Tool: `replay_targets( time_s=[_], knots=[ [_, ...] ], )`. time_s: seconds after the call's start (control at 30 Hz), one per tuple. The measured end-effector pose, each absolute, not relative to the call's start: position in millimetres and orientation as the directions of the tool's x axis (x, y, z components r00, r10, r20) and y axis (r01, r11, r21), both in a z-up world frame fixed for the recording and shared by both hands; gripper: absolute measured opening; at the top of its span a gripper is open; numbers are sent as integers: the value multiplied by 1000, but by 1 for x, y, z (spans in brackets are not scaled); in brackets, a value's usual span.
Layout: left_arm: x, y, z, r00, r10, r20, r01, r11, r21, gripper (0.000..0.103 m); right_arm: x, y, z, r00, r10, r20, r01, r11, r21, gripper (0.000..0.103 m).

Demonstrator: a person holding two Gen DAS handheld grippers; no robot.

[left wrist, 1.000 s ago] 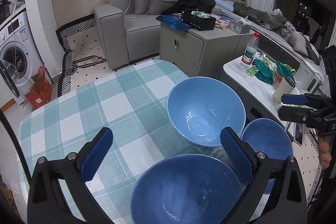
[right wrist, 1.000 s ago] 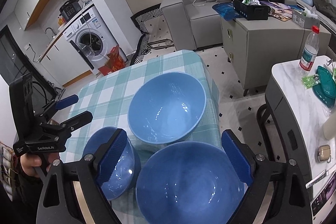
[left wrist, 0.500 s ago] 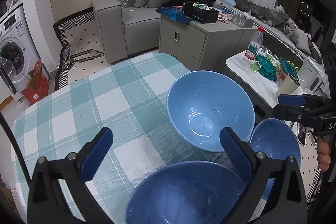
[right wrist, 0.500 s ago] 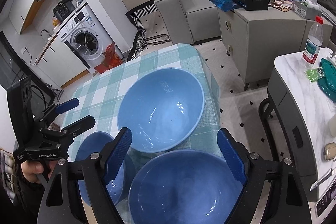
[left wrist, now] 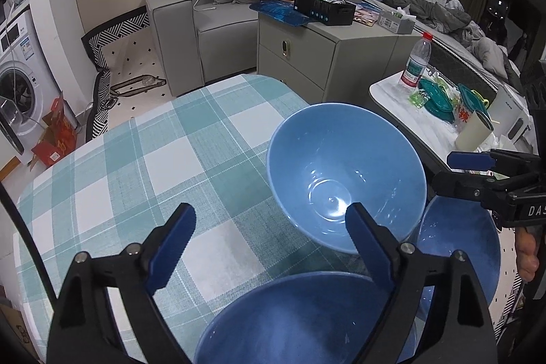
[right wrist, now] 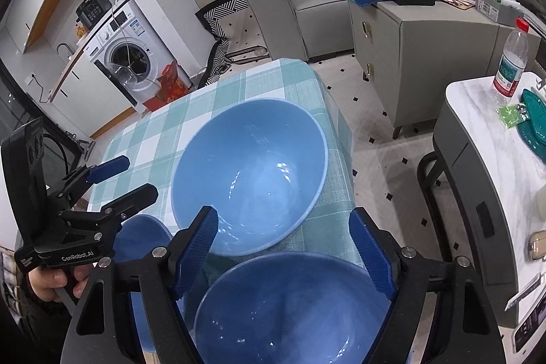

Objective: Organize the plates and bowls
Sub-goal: 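Close the left gripper on the blue bowl rim while the right gripper closes on it, then lift the held blue bowl with both grippers toward another blue bowl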

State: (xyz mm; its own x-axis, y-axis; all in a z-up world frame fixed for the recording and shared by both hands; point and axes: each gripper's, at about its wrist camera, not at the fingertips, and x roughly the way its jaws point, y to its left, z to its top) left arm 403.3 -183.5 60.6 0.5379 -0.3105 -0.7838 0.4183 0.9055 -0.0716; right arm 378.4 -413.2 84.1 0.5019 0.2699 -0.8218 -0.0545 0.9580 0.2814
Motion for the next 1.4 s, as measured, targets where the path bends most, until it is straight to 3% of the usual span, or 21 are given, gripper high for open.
replay_targets(
  time_s=[0.1,0.17,0.33,0.6,0.9,1.17,1.4],
  knots=[
    [406,-184,57,531,-310,-788,417,906,-76,88,382,-412,81,497,266,-826,-52,959,278,81],
    [409,-185,53,517,-311,-797,419,904,-81,73,383,-412,78,492,266,-829,-52,960,277,79],
    [414,-189,44,491,-312,-814,420,903,-94,64,387,-410,71,480,260,-838,-50,962,270,78],
    [418,-195,37,472,-316,-823,426,899,-101,59,392,-408,64,465,258,-847,-51,963,265,74],
    [423,-197,34,458,-319,-830,426,898,-110,47,395,-406,58,458,257,-851,-53,964,262,72],
    [421,-204,31,443,-330,-834,450,886,-111,31,396,-404,53,448,262,-855,-60,963,264,60],
    [419,-208,30,442,-325,-836,459,883,-101,27,396,-403,51,445,262,-856,-60,963,263,46]
  ],
)
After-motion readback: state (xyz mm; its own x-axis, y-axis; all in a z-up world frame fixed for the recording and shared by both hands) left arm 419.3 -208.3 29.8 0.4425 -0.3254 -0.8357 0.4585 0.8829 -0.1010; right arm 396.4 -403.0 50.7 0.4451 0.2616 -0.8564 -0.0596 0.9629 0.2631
